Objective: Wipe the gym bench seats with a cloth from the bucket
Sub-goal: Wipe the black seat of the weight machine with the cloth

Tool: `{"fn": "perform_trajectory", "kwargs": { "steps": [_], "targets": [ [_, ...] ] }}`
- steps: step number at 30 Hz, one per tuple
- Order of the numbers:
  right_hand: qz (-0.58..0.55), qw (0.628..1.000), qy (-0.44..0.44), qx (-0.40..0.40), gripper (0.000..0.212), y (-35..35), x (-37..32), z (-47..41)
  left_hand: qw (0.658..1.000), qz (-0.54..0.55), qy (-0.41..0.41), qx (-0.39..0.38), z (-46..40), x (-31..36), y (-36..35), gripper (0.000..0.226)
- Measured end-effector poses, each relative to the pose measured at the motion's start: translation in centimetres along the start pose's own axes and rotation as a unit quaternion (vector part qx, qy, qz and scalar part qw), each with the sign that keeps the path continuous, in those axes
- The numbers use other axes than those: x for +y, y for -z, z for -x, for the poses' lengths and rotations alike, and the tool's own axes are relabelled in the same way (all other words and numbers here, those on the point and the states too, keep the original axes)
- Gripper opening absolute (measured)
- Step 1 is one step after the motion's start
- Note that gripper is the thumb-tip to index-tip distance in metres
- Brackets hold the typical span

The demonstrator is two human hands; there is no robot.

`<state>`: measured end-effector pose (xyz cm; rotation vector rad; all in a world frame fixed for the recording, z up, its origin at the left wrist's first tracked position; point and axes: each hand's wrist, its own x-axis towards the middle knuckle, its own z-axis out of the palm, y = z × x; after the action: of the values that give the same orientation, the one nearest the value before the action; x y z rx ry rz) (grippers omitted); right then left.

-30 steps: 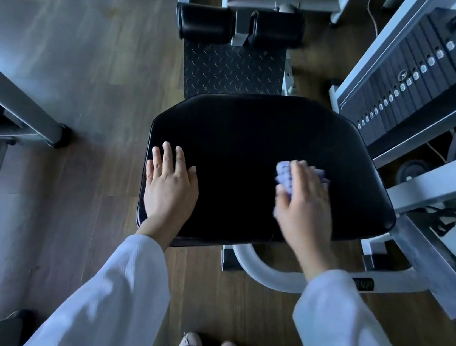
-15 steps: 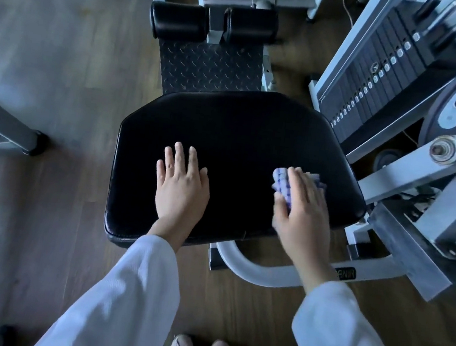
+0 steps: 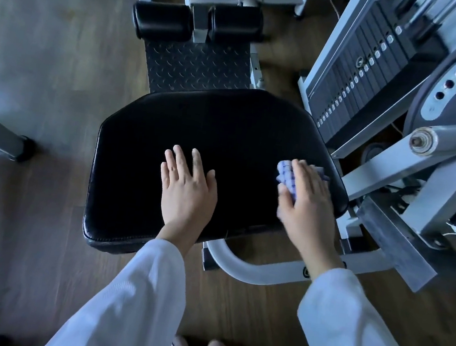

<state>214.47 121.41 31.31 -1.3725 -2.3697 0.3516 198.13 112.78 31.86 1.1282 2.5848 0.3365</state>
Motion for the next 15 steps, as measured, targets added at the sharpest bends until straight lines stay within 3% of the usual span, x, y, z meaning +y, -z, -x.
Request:
{"fn": "perform_trajectory", "kwargs": {
  "steps": [4,11,15],
  "targets": [
    [0.026,0.996,-0.085,0.003,0.051,-0.2,0.2,-2.5,1.000,-0.006,-0.010,0.008,-0.1,0.2,-0.2,0.060],
    [-0.004,0.998,0.061,-0.035,0.051,-1.0,-2.5,0.5,0.999,-0.006,-0.035,0.018,-0.2,-0.2,-0.2,0.060],
    [-0.019,0.999,0.027,0.001,0.047,1.0,1.1,0.2,0.999,-0.001,-0.038,0.027,-0.1,-0.3,-0.2,0.059]
  ]
}}
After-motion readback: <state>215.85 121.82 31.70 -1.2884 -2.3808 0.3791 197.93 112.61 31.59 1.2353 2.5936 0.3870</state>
